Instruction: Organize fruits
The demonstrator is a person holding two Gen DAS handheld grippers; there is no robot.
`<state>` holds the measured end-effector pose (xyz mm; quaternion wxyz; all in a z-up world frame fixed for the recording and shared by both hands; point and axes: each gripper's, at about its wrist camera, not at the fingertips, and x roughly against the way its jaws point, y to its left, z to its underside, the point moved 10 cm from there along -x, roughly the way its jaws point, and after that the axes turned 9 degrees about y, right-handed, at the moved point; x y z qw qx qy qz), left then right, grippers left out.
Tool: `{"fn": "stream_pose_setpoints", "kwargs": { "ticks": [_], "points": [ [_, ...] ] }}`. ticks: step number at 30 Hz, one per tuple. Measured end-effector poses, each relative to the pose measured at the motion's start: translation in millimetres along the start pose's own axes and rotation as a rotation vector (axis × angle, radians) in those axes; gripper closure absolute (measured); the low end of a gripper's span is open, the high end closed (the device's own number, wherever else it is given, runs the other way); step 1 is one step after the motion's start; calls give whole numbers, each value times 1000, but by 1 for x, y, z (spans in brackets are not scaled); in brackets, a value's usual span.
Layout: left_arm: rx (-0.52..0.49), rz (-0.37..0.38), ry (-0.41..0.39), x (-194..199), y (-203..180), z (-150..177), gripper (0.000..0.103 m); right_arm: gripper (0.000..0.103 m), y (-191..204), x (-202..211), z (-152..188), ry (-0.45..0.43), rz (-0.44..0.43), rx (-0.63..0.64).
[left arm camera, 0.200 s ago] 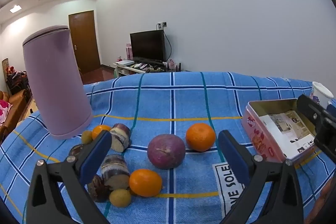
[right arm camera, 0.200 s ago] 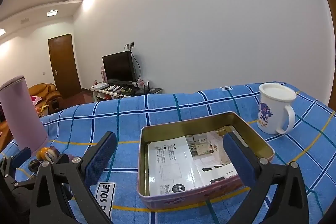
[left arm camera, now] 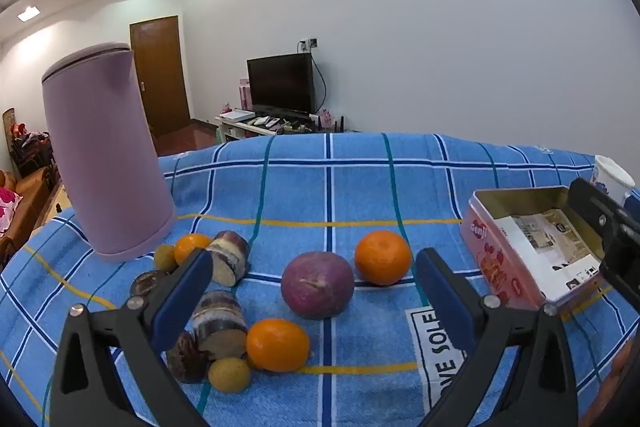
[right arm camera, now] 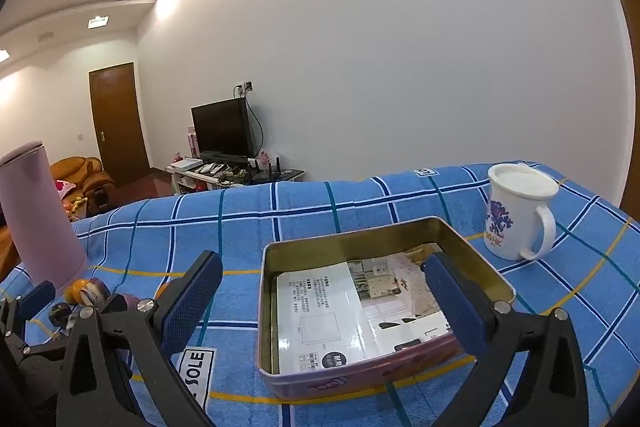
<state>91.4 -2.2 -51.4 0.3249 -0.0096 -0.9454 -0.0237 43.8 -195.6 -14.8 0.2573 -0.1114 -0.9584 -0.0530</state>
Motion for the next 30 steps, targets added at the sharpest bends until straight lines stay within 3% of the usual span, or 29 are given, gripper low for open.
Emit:
{"fn": "stream_pose_setpoints", "kwargs": {
  "ticks": [30],
  "points": [
    [18, 8, -3, 5, 6, 1, 0, 1, -3, -7, -1, 20, -2, 16]
  ]
}}
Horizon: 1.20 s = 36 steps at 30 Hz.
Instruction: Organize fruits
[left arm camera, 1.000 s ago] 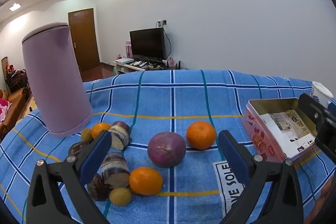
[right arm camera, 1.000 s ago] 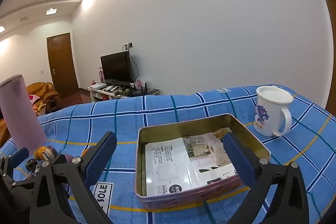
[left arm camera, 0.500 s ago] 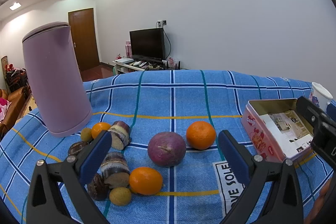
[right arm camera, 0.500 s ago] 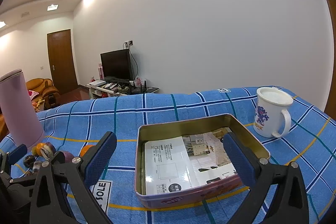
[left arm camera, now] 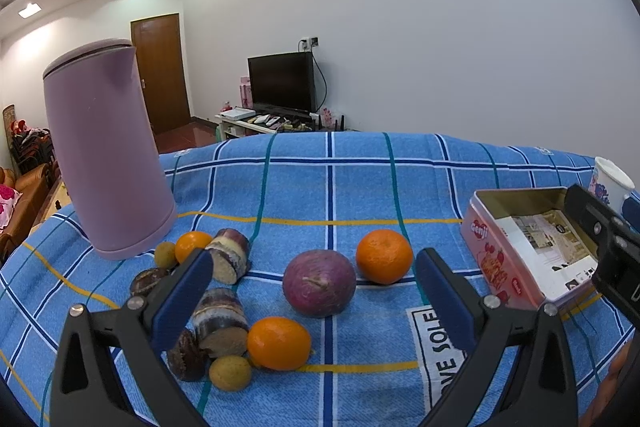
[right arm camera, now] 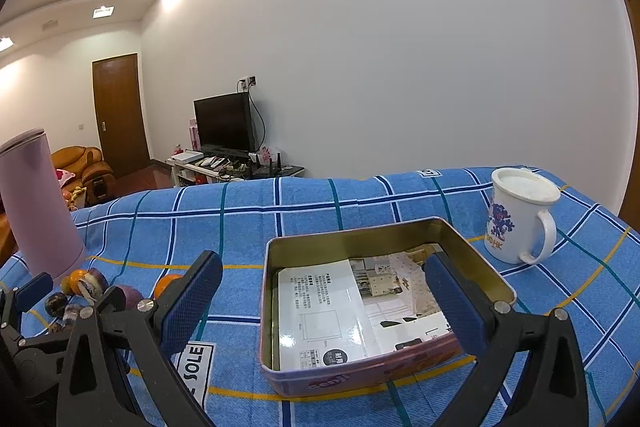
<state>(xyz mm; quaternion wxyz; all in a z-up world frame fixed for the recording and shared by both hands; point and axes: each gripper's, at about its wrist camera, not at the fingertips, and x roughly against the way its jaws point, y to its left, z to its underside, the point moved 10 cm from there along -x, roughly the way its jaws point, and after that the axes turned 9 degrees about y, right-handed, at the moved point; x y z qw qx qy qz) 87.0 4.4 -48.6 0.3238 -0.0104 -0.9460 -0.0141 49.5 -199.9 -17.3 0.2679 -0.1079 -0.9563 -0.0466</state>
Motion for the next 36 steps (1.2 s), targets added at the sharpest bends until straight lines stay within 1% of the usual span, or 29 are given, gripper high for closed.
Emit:
{"fn": "stream_pose_setpoints", "kwargs": {
  "ticks": [36],
  "points": [
    [2, 1, 4, -2, 1, 1, 0, 1, 3, 0, 2, 1, -5, 6]
  ]
}}
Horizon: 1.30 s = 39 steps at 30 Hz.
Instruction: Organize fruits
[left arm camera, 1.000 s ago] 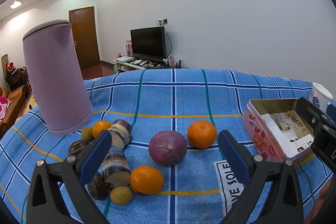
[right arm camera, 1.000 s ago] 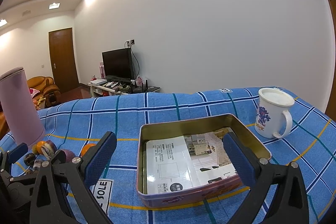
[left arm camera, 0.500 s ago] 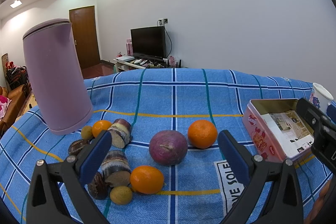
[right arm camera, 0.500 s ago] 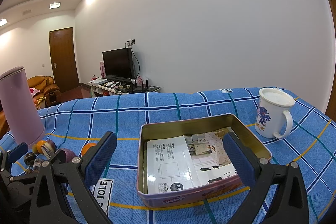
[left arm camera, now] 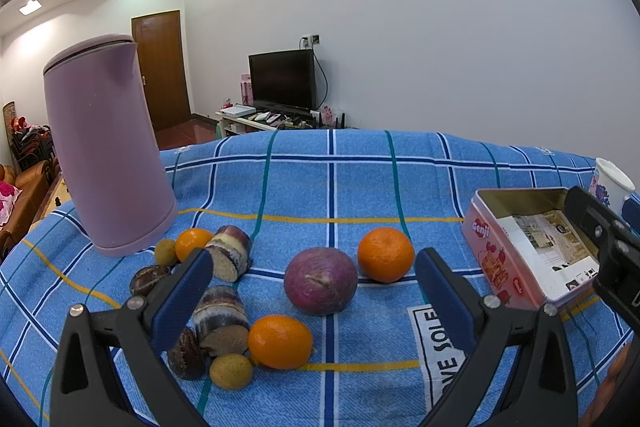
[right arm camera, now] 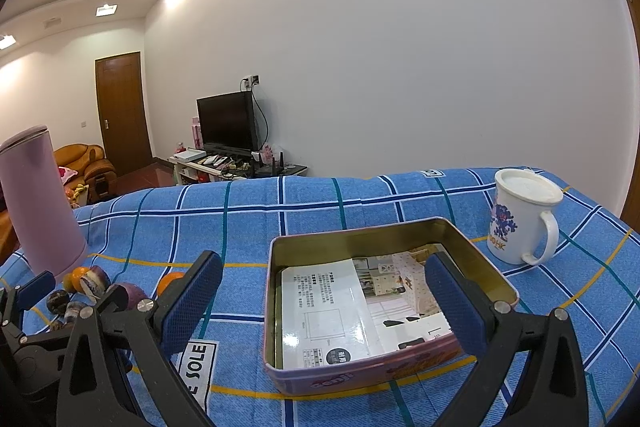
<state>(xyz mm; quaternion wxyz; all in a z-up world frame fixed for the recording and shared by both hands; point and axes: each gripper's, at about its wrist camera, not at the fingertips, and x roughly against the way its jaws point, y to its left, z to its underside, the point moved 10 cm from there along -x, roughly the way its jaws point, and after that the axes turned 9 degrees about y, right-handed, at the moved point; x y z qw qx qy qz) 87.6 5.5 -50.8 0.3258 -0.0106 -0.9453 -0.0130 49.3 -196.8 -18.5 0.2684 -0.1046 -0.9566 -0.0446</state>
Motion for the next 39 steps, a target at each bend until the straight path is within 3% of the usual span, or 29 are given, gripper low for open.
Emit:
{"fn": "stream_pose_setpoints", "kwargs": {
  "ticks": [19, 23, 34, 37, 39],
  "points": [
    [38, 18, 31, -6, 10, 7, 0, 1, 7, 5, -3, -16, -30, 24],
    [32, -8, 56, -3, 22, 10, 0, 1, 11, 8, -4, -29, -58, 30],
    [72, -91, 85, 25, 122, 23, 0, 2, 62, -1, 15, 37, -210, 155],
    [58, -94, 113, 25, 140, 36, 0, 15, 85, -4, 25, 88, -295, 189],
    [42, -95, 125, 26, 145, 43, 0, 29, 105, -7, 36, 148, -358, 210]
  ]
}}
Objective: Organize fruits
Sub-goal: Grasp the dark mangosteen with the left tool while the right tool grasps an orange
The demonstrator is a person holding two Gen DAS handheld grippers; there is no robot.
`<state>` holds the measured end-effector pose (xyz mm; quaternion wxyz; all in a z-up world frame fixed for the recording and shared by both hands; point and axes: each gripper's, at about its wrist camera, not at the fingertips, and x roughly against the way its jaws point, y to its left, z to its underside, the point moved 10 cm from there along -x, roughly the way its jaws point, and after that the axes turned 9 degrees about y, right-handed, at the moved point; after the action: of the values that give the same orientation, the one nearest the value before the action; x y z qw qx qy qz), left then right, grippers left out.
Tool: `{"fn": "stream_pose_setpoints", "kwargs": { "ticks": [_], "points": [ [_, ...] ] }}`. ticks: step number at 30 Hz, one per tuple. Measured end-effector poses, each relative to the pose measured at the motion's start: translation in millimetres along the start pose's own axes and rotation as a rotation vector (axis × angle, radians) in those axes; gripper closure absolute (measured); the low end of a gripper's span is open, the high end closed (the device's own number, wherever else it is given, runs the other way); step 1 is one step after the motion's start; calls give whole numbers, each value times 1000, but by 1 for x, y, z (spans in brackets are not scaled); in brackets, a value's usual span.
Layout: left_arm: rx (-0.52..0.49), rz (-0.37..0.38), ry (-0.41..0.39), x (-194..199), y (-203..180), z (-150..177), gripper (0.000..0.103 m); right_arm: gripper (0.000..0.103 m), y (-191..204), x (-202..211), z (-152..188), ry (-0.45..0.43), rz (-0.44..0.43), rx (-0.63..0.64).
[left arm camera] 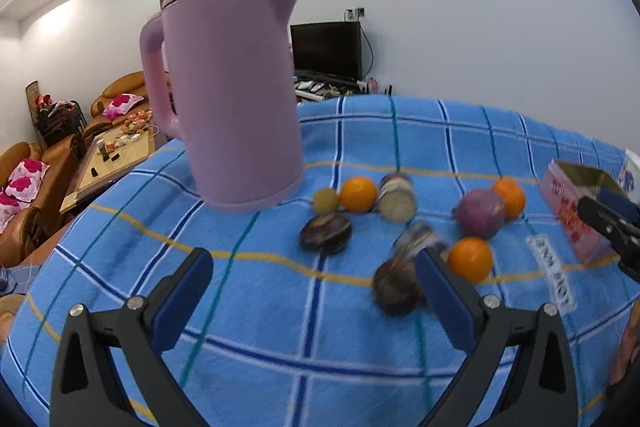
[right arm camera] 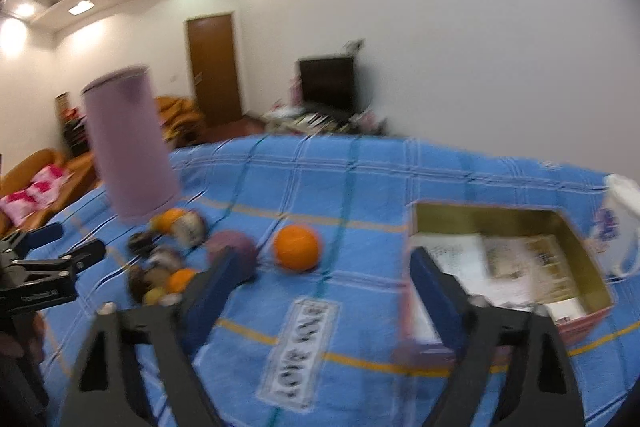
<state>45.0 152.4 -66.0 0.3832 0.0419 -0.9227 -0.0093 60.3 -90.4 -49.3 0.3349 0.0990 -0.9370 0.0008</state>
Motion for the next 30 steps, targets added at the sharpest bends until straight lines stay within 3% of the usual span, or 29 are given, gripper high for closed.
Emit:
{"fn": "stream_pose_setpoints", "kwargs": {
  "ticks": [6, 8, 16, 20, 22, 24, 25, 30],
  "points": [
    [-62, 13, 20, 1, 0, 9, 1, 31, 69, -45, 24, 240, -235, 30],
    [-77, 12, 20, 3, 0, 11, 1, 31, 87, -55, 32, 290, -269, 23],
    [-100, 56, 42, 2, 3, 18, 8, 31, 109, -99, 34, 371, -244, 27],
    [-123, 83, 48, 1, -6, 20, 8, 31, 106, -96, 30, 382, -262, 21],
    [-127, 95, 51, 2, -9, 20, 8, 36, 105, -95, 30, 385, -280, 16],
    [-124, 101, 59, 0, -12, 20, 8, 58, 101, -93, 31, 399, -307, 12],
    [-122, 103, 64, -1, -13, 20, 8, 61, 99, -91, 32, 399, -305, 15],
    [-133, 138, 94, -9, -31, 17, 8, 61, 95, -86, 36, 393, -288, 38]
  ]
}}
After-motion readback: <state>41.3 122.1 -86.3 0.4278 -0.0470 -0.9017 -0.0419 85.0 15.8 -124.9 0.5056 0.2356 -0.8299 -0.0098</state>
